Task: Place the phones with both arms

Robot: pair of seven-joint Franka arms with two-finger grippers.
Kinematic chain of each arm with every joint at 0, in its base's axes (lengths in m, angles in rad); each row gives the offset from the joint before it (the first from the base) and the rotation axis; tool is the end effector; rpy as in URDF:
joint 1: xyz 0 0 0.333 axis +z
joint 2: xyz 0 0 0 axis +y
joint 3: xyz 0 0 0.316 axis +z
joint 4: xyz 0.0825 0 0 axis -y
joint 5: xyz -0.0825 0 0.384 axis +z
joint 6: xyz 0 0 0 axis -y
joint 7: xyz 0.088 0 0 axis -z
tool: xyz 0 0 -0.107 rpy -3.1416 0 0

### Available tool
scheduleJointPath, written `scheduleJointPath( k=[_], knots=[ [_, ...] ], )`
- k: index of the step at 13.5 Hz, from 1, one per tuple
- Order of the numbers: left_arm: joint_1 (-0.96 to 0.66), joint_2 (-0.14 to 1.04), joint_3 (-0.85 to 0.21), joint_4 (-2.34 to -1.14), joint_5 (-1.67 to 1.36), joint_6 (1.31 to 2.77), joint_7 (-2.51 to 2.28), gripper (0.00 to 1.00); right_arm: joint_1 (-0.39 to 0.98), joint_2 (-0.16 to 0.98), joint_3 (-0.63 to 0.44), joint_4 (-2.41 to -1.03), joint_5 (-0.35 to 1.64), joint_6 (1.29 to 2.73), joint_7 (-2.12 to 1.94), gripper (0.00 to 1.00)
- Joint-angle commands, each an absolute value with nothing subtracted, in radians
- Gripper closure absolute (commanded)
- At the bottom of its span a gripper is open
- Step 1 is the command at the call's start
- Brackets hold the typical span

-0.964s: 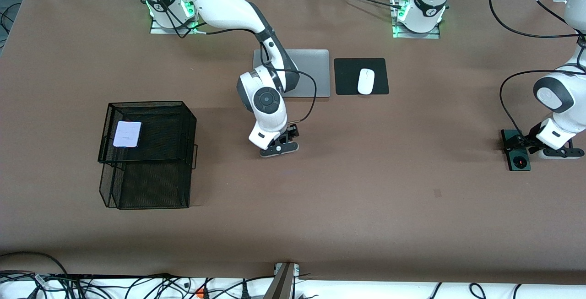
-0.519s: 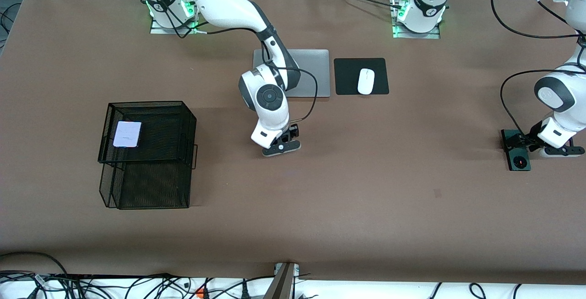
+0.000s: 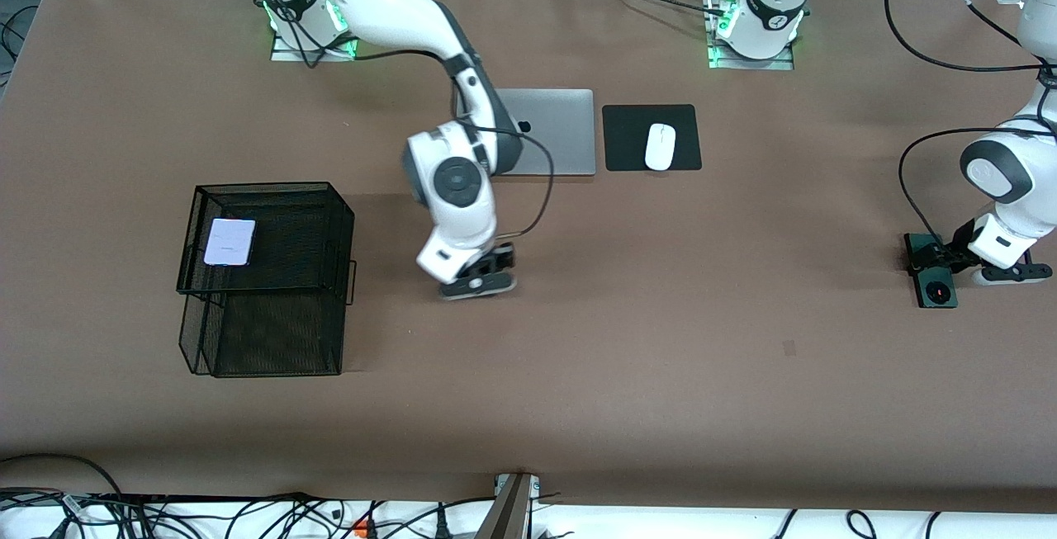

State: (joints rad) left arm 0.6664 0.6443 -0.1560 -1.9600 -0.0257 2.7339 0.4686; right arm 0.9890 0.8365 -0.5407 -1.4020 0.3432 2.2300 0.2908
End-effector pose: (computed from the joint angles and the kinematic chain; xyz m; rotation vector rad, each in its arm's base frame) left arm 0.5438 0.3090 0.1580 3.0996 0.1582 0.2619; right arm 0.6170 0.4060 0.2622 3.0716 0.2031 0.2210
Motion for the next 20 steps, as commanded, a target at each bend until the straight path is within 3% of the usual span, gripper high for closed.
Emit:
scheduleJointPath(
  k=[1,2,3,5,6,9,12,15,20],
  knots=[
    [0.658,0.673,-0.161,-1.947,-0.051,2.764,0.454,0.00,0.992,0.686,-0.668,-1.436,0.333,2.087,0.256,0.80],
    [0.655,0.676,-0.161,-1.947,-0.052,2.764,0.446,0.00,0.992,0.674,-0.723,-1.433,0.333,2.051,0.227,0.80],
    [0.653,0.680,-0.161,-1.945,-0.051,2.764,0.433,0.09,0.992,0.673,-0.786,-1.428,0.333,2.027,0.183,0.80],
    [0.637,0.680,-0.161,-1.945,-0.051,2.764,0.407,0.39,0.977,0.675,-0.874,-1.430,0.334,2.003,0.051,0.79],
    [0.629,0.680,-0.161,-1.944,-0.049,2.764,0.391,0.52,0.932,0.676,-0.883,-1.430,0.342,2.002,-0.010,0.79],
    [0.606,0.678,-0.161,-1.928,-0.043,2.755,0.354,0.76,0.803,0.701,-0.868,-1.430,0.392,2.017,-0.113,0.79],
    [0.583,0.667,-0.155,-1.905,-0.038,2.706,0.347,0.86,0.713,0.745,-0.815,-1.427,0.517,2.023,-0.271,0.79],
    [0.578,0.660,-0.155,-1.813,-0.035,2.536,0.347,0.93,0.675,0.805,-0.792,-1.427,0.554,2.133,-0.327,0.79],
    [0.516,0.655,-0.153,-1.726,-0.035,2.409,0.261,0.98,0.557,0.808,-0.650,-1.439,0.580,2.138,-0.394,0.71]
  ],
)
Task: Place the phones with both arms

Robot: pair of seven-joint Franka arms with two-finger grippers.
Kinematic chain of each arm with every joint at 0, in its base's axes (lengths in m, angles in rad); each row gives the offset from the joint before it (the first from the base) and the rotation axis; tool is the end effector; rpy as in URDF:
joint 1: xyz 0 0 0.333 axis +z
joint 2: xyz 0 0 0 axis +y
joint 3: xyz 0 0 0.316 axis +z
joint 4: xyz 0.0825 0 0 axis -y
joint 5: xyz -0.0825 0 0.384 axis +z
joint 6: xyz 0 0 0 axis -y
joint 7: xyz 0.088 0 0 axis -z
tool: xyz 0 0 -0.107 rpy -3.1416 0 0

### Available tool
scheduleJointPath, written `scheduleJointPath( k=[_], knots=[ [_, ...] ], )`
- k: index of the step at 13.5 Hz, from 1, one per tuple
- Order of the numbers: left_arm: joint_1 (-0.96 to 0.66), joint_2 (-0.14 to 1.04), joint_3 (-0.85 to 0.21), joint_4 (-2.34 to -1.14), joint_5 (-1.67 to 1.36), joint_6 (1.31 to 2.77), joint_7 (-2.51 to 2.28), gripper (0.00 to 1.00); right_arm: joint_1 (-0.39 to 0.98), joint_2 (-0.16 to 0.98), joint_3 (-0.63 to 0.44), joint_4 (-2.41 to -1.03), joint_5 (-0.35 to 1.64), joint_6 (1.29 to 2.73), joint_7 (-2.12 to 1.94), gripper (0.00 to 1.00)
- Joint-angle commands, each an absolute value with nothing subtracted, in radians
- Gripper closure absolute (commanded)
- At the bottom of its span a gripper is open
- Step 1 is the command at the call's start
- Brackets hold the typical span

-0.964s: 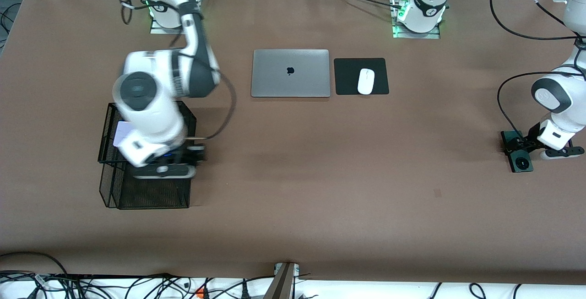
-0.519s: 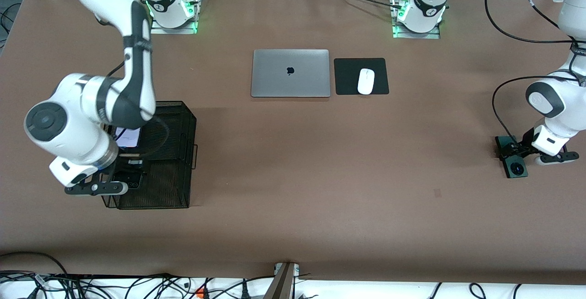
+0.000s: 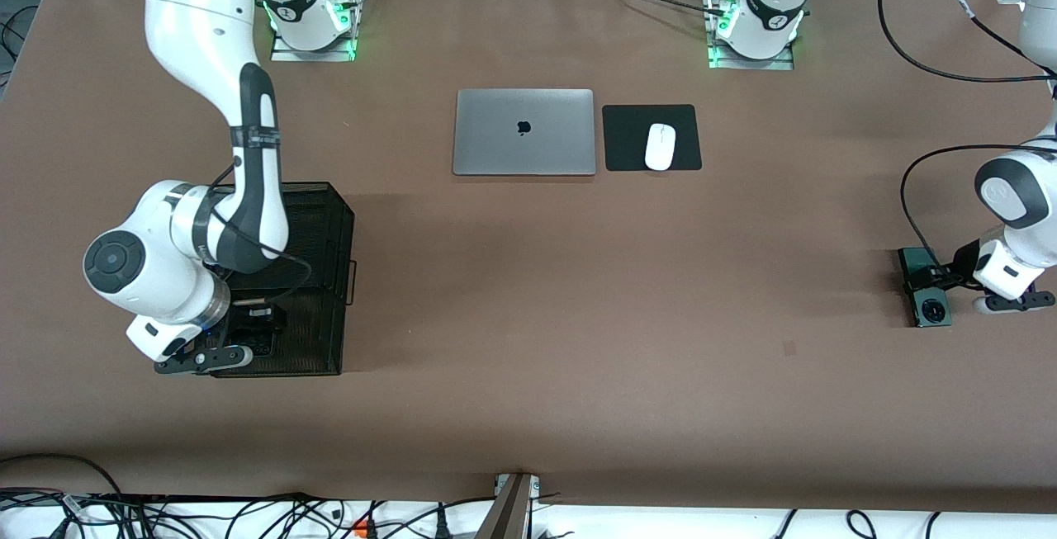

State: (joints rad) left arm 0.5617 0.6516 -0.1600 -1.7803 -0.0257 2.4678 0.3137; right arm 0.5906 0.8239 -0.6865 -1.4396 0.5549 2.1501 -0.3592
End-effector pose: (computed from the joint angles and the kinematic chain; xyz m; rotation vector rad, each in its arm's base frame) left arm 0.6067 0.2668 0.1976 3.0411 0.2166 0.1215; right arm 0.7250 0.0576 0.2815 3.1044 0.2426 0.1277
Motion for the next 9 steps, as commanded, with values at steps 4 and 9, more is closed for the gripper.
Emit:
scheduleJointPath(
  k=[4,9],
  knots=[
    [0.365,0.649,-0.159,-1.713,-0.034,2.393,0.034,1.00,0.554,0.822,-0.649,-1.457,0.580,2.114,-0.402,0.66],
    [0.065,0.652,-0.152,-1.701,-0.034,2.391,-0.153,1.00,0.551,0.831,-0.647,-1.471,0.581,2.114,-0.396,0.08]
  ],
)
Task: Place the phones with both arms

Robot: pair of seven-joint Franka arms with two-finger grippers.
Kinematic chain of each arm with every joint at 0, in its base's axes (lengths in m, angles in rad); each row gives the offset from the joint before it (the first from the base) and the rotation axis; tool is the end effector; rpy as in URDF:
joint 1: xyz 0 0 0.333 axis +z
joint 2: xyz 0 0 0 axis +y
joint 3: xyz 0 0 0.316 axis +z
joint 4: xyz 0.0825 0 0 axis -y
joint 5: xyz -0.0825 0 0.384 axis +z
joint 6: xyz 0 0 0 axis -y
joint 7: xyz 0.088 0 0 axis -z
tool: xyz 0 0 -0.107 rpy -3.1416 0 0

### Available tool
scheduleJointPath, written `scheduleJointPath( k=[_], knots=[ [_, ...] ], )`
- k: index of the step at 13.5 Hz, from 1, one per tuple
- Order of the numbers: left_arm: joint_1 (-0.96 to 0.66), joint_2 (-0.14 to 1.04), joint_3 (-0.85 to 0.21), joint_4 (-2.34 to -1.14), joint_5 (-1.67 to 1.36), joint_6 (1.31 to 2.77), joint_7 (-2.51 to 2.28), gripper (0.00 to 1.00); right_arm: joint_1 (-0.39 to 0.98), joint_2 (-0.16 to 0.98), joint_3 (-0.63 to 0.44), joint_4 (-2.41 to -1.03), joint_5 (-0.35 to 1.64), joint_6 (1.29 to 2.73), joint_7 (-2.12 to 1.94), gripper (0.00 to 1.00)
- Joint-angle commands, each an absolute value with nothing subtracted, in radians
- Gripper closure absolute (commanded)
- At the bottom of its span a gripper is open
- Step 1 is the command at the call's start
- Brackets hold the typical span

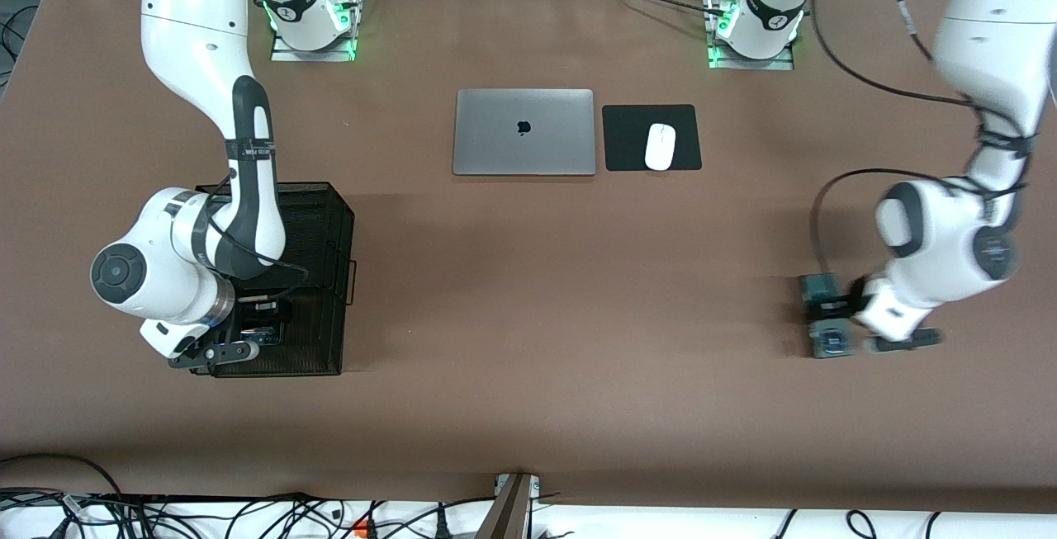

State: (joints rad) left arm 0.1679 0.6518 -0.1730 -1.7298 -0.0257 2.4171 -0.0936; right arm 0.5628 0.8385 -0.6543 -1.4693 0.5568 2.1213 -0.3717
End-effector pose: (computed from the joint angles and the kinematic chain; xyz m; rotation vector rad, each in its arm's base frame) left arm 0.6743 0.0076 0.2144 3.0099 0.2180 0.0571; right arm 0.7139 0.0479 0.2494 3.1306 0.2318 0.0062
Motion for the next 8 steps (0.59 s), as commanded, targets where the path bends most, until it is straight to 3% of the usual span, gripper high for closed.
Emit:
scheduleJointPath(
  k=[1,4,8],
  knots=[
    [0.014,0.650,-0.150,-1.700,-0.031,2.388,-0.200,1.00,0.545,0.830,-0.647,-1.470,0.581,2.114,-0.396,0.01],
    [-0.145,0.653,-0.152,-1.655,0.015,2.341,-0.413,1.00,0.537,0.825,-0.649,-1.460,0.586,2.115,-0.394,0.01],
    [-0.342,0.722,-0.150,-1.504,0.046,2.244,-0.716,1.00,0.508,0.813,-0.655,-1.396,0.584,2.109,-0.396,0.00]
  ],
)
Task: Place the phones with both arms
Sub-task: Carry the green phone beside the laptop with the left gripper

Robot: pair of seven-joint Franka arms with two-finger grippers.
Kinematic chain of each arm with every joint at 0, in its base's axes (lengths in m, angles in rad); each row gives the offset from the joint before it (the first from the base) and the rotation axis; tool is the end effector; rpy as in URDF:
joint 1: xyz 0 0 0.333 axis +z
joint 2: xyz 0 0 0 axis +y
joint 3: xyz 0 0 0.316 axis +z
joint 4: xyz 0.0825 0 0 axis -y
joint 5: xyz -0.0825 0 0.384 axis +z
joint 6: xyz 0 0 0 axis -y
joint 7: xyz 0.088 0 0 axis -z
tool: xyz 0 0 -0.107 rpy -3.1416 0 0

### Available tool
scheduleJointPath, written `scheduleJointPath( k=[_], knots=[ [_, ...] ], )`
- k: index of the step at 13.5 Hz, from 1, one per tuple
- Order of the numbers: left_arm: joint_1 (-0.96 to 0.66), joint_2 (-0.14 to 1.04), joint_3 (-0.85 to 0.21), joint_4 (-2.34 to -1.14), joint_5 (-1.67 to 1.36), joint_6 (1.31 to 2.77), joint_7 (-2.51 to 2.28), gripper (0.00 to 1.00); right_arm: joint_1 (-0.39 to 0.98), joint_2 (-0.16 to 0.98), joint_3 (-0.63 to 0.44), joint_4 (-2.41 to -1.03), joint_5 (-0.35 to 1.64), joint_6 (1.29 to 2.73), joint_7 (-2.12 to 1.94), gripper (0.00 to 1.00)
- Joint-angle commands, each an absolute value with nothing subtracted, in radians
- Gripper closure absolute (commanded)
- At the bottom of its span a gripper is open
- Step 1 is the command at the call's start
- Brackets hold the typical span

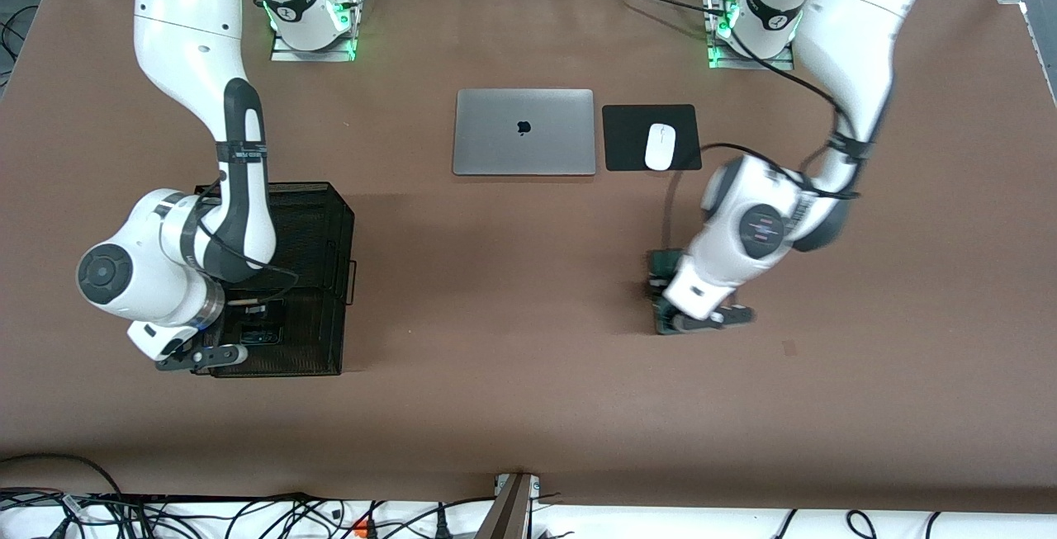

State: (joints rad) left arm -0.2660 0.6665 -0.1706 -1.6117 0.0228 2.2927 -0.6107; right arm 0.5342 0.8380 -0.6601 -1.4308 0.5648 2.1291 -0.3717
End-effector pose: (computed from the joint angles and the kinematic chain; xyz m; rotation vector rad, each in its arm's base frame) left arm 0.6373 -0.2796 0.2432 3.0390 0.2993 -0.0352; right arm 0.7255 0.0330 0.2673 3.1322 0.2019 0.0787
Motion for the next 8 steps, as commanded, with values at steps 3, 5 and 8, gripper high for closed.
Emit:
scheduleJointPath(
  k=[3,5,8],
  knots=[
    [-0.461,0.811,-0.129,-1.383,0.067,2.246,-0.842,1.00,0.486,0.808,-0.676,-1.320,0.586,2.005,-0.390,0.00],
    [-0.540,0.888,-0.106,-1.268,0.092,2.246,-0.899,1.00,0.459,0.808,-0.680,-1.244,0.584,1.901,-0.356,0.00],
    [-0.673,0.974,-0.011,-1.129,0.094,2.253,-0.936,1.00,0.459,0.776,-0.689,-1.226,0.583,1.832,-0.347,0.00]
  ],
)
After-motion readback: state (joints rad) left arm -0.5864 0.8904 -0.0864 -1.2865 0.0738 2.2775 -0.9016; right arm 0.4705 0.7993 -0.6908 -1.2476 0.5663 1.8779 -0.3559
